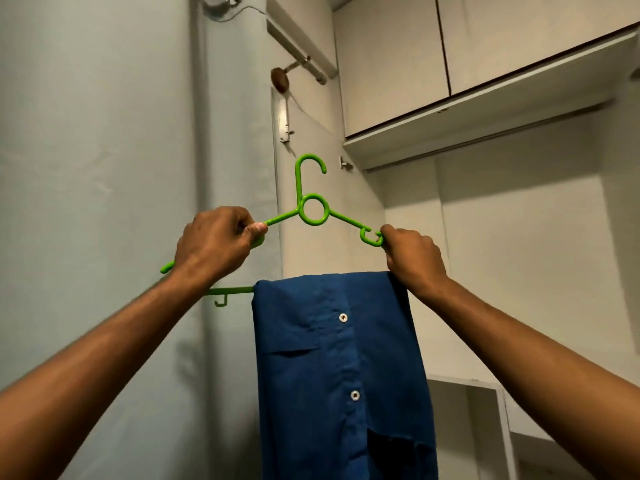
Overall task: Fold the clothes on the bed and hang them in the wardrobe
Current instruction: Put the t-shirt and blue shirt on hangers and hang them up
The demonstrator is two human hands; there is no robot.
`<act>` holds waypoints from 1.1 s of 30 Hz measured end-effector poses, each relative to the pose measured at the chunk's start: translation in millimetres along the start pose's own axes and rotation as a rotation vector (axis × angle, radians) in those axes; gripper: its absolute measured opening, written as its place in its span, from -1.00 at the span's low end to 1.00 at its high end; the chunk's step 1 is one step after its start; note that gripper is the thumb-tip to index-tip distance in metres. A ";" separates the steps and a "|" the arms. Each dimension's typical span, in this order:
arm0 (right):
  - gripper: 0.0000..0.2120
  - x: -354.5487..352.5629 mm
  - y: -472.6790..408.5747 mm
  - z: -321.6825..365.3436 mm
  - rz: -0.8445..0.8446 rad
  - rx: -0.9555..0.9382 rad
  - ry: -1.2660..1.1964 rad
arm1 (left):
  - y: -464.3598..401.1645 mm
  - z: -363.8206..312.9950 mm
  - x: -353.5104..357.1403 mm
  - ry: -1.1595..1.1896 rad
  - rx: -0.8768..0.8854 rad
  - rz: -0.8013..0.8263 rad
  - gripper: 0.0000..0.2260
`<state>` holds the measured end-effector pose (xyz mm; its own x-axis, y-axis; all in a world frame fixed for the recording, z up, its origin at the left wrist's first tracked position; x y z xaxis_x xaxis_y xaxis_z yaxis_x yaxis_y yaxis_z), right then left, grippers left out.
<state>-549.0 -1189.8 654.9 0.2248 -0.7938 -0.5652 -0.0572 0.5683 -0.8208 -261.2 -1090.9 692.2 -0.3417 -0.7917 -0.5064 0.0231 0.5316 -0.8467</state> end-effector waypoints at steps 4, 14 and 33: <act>-0.76 24.1 -26.7 -56.8 0.055 0.010 0.159 | -39.9 -27.6 64.5 0.030 0.027 0.069 -0.75; -0.74 93.2 -139.2 -203.2 0.005 0.031 0.220 | -123.6 -58.8 212.0 0.204 0.027 0.287 -0.77; -0.57 328.0 -338.0 -314.5 -0.078 0.070 -0.037 | -380.5 -45.4 462.9 0.302 -0.018 -0.070 -0.81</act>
<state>-761.9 -1710.4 721.1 0.2618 -0.8282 -0.4955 0.0296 0.5200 -0.8536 -470.9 -1646.0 787.3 -0.6057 -0.7025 -0.3736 -0.0261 0.4868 -0.8731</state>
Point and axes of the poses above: each hand's wrist, its own y-axis away from the middle knuckle, its own x-axis out of the palm, z = x × y, the point moved 7 cm from there along -y, towards the middle knuckle, and after that the axes turned 7 degrees about z, right-handed, at the moved point
